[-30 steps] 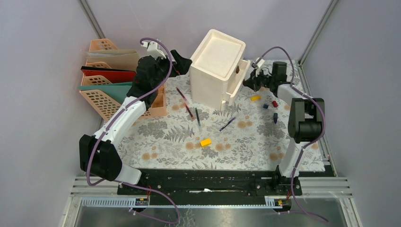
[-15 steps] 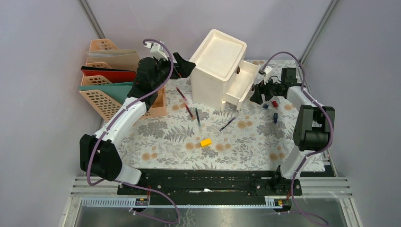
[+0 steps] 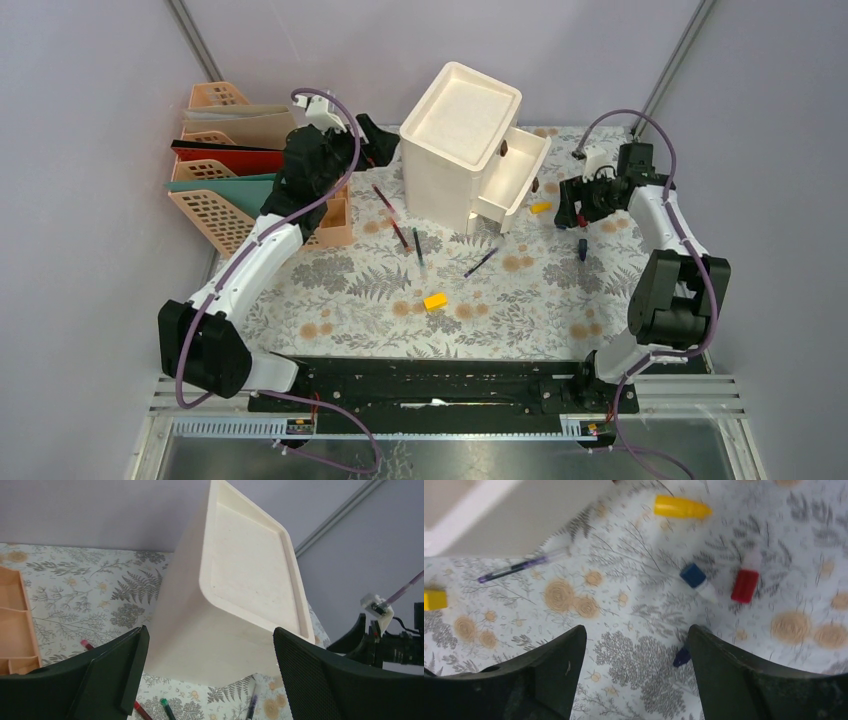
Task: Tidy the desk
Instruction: Open the drawer in the storage box.
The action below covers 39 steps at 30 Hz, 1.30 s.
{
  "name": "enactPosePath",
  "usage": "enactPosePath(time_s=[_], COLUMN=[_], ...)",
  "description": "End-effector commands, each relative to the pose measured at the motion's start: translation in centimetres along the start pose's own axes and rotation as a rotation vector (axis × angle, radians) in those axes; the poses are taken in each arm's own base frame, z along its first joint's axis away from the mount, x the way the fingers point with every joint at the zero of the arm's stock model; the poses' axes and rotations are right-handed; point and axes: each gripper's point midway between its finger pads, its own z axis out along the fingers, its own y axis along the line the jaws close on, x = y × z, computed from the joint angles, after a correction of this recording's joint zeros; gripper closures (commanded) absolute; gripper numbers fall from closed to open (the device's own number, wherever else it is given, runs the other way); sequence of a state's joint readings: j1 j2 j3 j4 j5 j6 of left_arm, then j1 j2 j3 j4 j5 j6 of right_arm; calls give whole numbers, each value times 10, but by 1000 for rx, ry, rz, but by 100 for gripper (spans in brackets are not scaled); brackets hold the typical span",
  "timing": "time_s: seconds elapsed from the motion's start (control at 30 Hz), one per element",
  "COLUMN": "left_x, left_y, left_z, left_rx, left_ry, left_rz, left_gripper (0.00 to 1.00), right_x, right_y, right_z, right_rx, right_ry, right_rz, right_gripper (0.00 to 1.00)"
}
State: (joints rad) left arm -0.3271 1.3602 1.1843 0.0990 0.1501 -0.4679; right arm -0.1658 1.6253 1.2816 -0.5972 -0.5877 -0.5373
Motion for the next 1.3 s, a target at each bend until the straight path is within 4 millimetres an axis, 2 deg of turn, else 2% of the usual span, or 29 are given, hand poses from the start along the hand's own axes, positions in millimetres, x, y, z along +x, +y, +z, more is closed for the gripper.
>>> enactPosePath(time_s=[0.0,0.17,0.37,0.63,1.1,1.27], left_x=[-23,-33,-31,-29,-22,-21], left_y=[5,23,23,21,23,19], left_z=[-6,-12,-14,-11,-11,-10], left_rx=[-47,-162,-156,-136,-132,-111], left_ry=[-93,-130,-138,-133,-127,-132], left_rz=[24,24,24,27,17,-2], left_gripper=[1,1,1,1,1,1], right_x=[39,64,87,95,108,117], right_y=[-30,-53,-55,-63,-83,-85], right_z=[-4,-5,6,28,46,47], right_rx=[236,406,384,344,375,389], right_ry=[114,140,190,238,295,319], right_rz=[231,360,435,454,453,449], right_gripper=[20,23,33,45,52,65])
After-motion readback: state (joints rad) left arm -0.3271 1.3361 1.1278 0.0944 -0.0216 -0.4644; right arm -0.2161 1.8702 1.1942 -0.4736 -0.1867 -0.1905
